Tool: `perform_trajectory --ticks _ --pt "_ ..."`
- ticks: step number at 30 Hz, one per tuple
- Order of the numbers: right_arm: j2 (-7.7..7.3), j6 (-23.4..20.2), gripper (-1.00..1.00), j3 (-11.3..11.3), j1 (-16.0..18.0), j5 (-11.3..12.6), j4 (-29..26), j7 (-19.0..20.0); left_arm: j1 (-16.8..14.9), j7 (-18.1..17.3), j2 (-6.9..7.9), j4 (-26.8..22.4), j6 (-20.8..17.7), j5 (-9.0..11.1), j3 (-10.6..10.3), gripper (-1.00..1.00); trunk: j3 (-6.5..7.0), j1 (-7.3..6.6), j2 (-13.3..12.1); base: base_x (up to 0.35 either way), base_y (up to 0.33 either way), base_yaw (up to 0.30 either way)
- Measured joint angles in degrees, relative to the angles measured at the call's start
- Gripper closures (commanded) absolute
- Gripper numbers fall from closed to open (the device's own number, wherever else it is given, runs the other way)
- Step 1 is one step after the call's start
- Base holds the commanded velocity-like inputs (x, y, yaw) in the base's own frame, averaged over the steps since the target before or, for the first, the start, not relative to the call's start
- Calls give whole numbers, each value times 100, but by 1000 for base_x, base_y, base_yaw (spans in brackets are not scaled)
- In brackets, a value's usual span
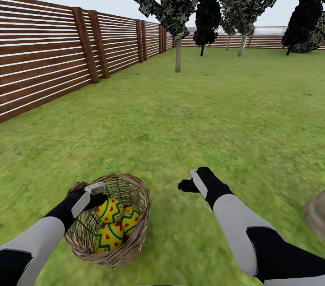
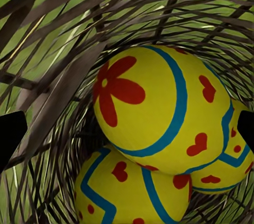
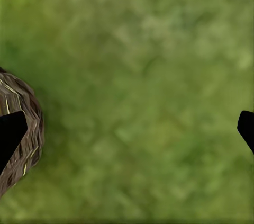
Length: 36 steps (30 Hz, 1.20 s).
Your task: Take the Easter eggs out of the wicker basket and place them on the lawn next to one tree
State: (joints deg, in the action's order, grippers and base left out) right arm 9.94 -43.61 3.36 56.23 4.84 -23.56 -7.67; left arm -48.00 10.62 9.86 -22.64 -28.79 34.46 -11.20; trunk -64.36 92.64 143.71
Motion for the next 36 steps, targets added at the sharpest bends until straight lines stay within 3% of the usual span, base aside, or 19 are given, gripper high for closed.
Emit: perform_trajectory --ticks 36 --pt "0 -9 -100 0 0 0 0 0 -5 -2 -59 -4 262 10 11 -100 -67 8 4 0 0 0"
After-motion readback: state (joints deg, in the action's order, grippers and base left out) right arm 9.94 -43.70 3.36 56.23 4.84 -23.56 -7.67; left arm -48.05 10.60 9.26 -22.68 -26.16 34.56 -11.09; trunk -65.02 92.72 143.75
